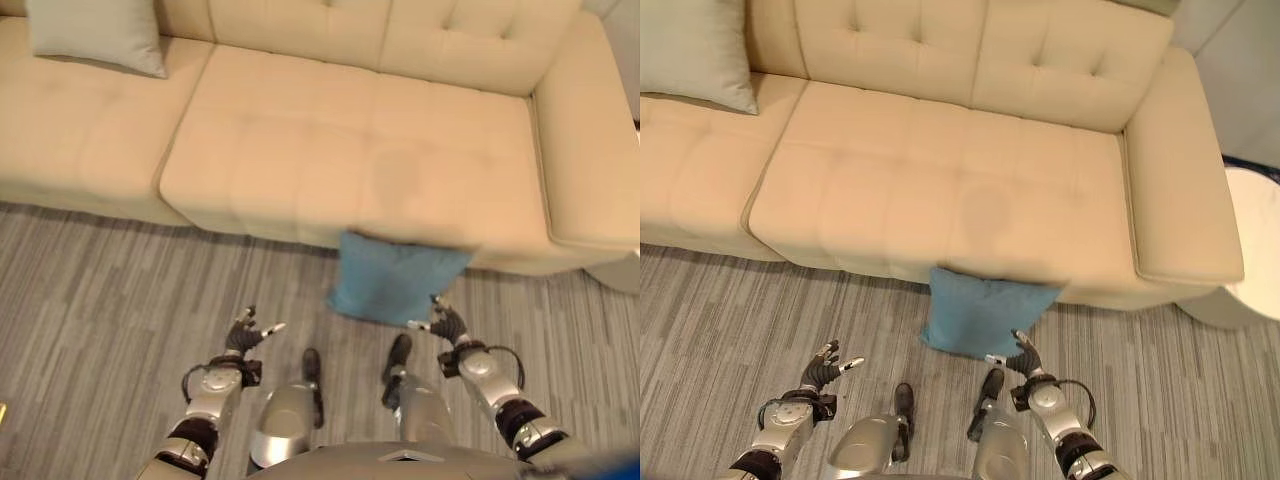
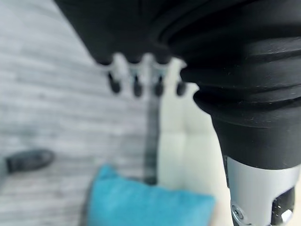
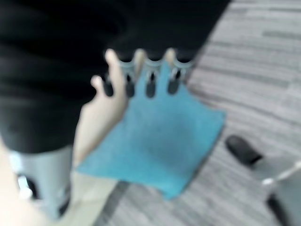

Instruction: Pick up all the scattered cushions and arrange them neatly on the sofa.

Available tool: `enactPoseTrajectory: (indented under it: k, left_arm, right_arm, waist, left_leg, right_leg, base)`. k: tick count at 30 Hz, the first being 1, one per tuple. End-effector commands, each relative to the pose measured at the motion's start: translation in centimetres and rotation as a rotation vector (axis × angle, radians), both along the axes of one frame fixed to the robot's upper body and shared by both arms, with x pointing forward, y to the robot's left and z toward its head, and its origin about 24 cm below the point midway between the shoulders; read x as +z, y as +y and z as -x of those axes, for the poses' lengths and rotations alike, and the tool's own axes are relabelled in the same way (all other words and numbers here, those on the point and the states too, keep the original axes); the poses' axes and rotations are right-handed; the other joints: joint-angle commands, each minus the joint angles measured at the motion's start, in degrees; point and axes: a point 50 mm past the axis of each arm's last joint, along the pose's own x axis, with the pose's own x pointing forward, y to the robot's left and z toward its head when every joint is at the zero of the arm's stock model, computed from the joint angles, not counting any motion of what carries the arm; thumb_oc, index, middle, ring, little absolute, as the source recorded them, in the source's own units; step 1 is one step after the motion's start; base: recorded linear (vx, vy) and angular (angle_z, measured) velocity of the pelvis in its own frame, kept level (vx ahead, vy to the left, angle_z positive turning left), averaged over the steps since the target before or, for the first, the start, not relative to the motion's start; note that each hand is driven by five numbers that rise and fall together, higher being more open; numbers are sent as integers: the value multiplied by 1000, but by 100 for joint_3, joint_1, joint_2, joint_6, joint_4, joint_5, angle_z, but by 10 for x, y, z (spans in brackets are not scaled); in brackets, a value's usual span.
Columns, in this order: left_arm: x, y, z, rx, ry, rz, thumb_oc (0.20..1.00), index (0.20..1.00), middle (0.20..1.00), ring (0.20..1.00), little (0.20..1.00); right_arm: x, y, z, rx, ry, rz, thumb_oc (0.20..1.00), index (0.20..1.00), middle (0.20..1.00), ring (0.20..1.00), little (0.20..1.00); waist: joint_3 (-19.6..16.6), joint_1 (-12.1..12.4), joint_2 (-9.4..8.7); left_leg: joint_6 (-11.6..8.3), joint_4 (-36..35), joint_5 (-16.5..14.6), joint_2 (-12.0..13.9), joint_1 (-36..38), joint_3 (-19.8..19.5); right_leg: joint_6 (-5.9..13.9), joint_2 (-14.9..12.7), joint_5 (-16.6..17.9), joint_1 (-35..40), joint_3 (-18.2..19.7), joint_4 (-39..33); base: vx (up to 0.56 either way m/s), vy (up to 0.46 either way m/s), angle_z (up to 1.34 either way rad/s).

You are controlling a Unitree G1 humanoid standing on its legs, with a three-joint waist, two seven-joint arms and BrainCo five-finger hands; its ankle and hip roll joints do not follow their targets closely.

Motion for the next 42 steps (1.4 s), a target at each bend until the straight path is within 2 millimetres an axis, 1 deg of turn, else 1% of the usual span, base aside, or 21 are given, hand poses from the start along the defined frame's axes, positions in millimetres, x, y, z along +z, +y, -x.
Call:
enactPoseTrajectory:
  k: [1,3,5,6,8,10,14,17,20,26,27,28,29,30,32,33,35,36,37,38,42]
  left_arm:
    - [14,-22,-23,-61,-108,60,1000,1000,1000,1000,1000]
    - [15,-25,-26,-54,-113,70,1000,1000,1000,1000,1000]
    - [15,-26,-27,-46,-110,74,1000,1000,1000,1000,1000]
    - [14,-25,-26,-40,-106,72,1000,1000,1000,1000,1000]
    - [15,-23,-24,-25,-111,75,1000,1000,1000,1000,1000]
    - [15,-21,-24,-14,-115,73,1000,1000,1000,1000,1000]
    - [17,-15,-21,-13,-126,66,1000,1000,1000,1000,1000]
    - [21,-11,-24,-2,-145,50,1000,1000,1000,1000,1000]
    - [31,-7,-34,24,-206,42,1000,1000,1000,1000,1000]
    - [72,-2,-68,88,-414,44,1000,1000,1000,1000,1000]
    - [72,-2,-69,88,-414,44,1000,1000,1000,1000,1000]
    - [90,-3,-84,119,-493,68,1000,1000,1000,1000,1000]
    - [90,-3,-84,119,-493,68,1000,1000,1000,1000,1000]
    - [101,-4,-95,133,-536,75,1000,1000,1000,1000,1000]
    - [107,-5,-100,134,-559,73,1000,1000,1000,1000,1000]
    - [117,-7,-107,134,-596,72,1000,1000,1000,1000,1000]
    - [129,-10,-117,132,-634,68,1000,1000,1000,1000,1000]
    - [141,-12,-126,135,-673,66,1000,1000,1000,1000,1000]
    - [141,-12,-126,135,-673,66,1000,1000,1000,1000,1000]
    - [155,-13,-134,142,-716,60,1000,1000,1000,1000,1000]
    - [179,-25,-148,125,-793,75,1000,1000,1000,1000,1000]
  right_arm:
    - [19,-20,-13,-19,-111,41,1000,1000,1000,1000,1000]
    - [22,-20,-17,-23,-121,43,1000,1000,1000,1000,1000]
    - [25,-19,-21,-27,-138,34,1000,1000,1000,1000,1000]
    - [29,-18,-24,-21,-159,32,1000,1000,1000,1000,1000]
    - [29,-14,-24,-2,-154,31,1000,1000,1000,1000,1000]
    - [29,-12,-24,-1,-160,27,1000,1000,1000,1000,1000]
    - [33,-9,-28,19,-179,26,1000,1000,1000,1000,1000]
    - [33,-8,-29,19,-180,27,1000,1000,1000,1000,1000]
    - [35,-9,-32,1,-186,28,1000,1000,1000,1000,1000]
    - [60,-17,-55,-60,-311,25,1000,1000,1000,1000,1000]
    - [60,-17,-55,-60,-311,25,1000,1000,1000,1000,1000]
    - [81,-24,-69,-89,-395,49,1000,1000,1000,1000,1000]
    - [81,-24,-69,-89,-395,49,1000,1000,1000,1000,1000]
    - [96,-32,-78,-123,-457,74,1000,1000,1000,1000,1000]
    - [102,-36,-82,-140,-483,88,1000,1000,1000,1000,1000]
    - [117,-43,-89,-172,-542,110,1000,1000,1000,1000,1000]
    - [133,-50,-97,-198,-597,135,1000,1000,1000,1000,1000]
    - [148,-58,-105,-228,-646,152,1000,1000,1000,1000,1000]
    - [149,-58,-105,-228,-646,152,1000,1000,1000,1000,1000]
    - [166,-62,-112,-244,-699,162,1000,1000,1000,1000,1000]
    - [190,-61,-125,-253,-772,166,1000,1000,1000,1000,1000]
  waist:
    - [-218,-216,84]
    - [-208,-191,94]
    - [-235,-186,97]
    - [-285,-198,126]
    - [-291,-112,106]
    - [-275,-124,57]
    - [-133,-113,53]
    - [-47,-64,46]
    - [120,-4,84]
    - [533,-51,158]
    - [531,-52,158]
    - [662,-118,187]
    - [658,-119,188]
    - [732,-185,205]
    - [759,-215,222]
    - [816,-275,249]
    - [857,-344,255]
    - [923,-407,261]
    - [920,-408,261]
    - [991,-468,249]
    - [1072,-572,258]
  left_leg:
    - [-781,1059,287,422,-462,-735]
    - [-829,1145,341,493,-542,-788]
    - [-785,815,284,411,-604,-863]
    - [-760,297,455,422,-700,-908]
    - [-718,68,578,321,-822,-1097]
    - [-724,130,638,292,-932,-1138]
    - [-530,111,526,128,-906,-1073]
    - [-457,150,475,96,-961,-1012]
    - [-406,310,382,48,-1028,-970]
    - [-388,797,326,47,-1605,-923]
    - [-388,800,325,47,-1609,-923]
    - [-401,1014,337,82,-1998,-889]
    - [-401,1018,336,83,-2005,-890]
    - [-417,1146,328,116,-2218,-883]
    - [-430,1236,328,131,-2370,-885]
    - [-495,1389,169,195,-2545,-908]
    - [-522,1521,173,257,-2837,-881]
    - [-539,1628,203,310,-3157,-876]
    - [-539,1630,202,310,-3161,-876]
    - [-540,1656,217,358,-3315,-863]
    - [-542,1935,219,430,-3937,-867]
  right_leg:
    - [357,237,-264,598,-324,-83]
    - [292,345,-350,739,-357,-209]
    - [316,398,-381,751,-332,-284]
    - [353,461,-390,745,-261,-336]
    - [348,514,-461,662,-68,-219]
    - [379,480,-437,624,-58,-182]
    - [484,299,-328,300,228,212]
    - [493,197,-327,165,241,383]
    - [478,83,-332,59,196,564]
    - [408,-74,-346,-534,135,959]
    - [407,-75,-347,-538,135,960]
    - [378,-120,-371,-907,119,1144]
    - [378,-120,-372,-913,119,1146]
    - [372,-152,-398,-1157,105,1302]
    - [373,-166,-401,-1306,103,1381]
    - [427,-150,-571,-1505,168,1575]
    - [422,-166,-599,-1822,178,1711]
    - [435,-194,-583,-2165,200,1822]
    - [435,-194,-584,-2169,201,1823]
    - [460,-207,-560,-2377,218,1891]
    - [467,-228,-549,-3014,320,2092]
  base:
    - [169,-319,109]
    - [93,-172,79]
    - [91,-38,-16]
    - [90,65,-18]
    - [97,102,-21]
    - [46,75,-52]
    - [15,153,-66]
    - [-9,97,-27]
    - [-13,71,-8]
    - [-73,31,5]
    - [-107,8,2]
    - [-84,7,0]
    - [-131,-8,-5]
    - [-46,-15,-6]
    - [-26,-36,-2]
    - [-12,-63,-1]
    - [-50,-59,-3]
    - [-65,-42,-10]
    - [-91,-52,-15]
    - [-60,-22,-15]
    - [-43,-24,-10]
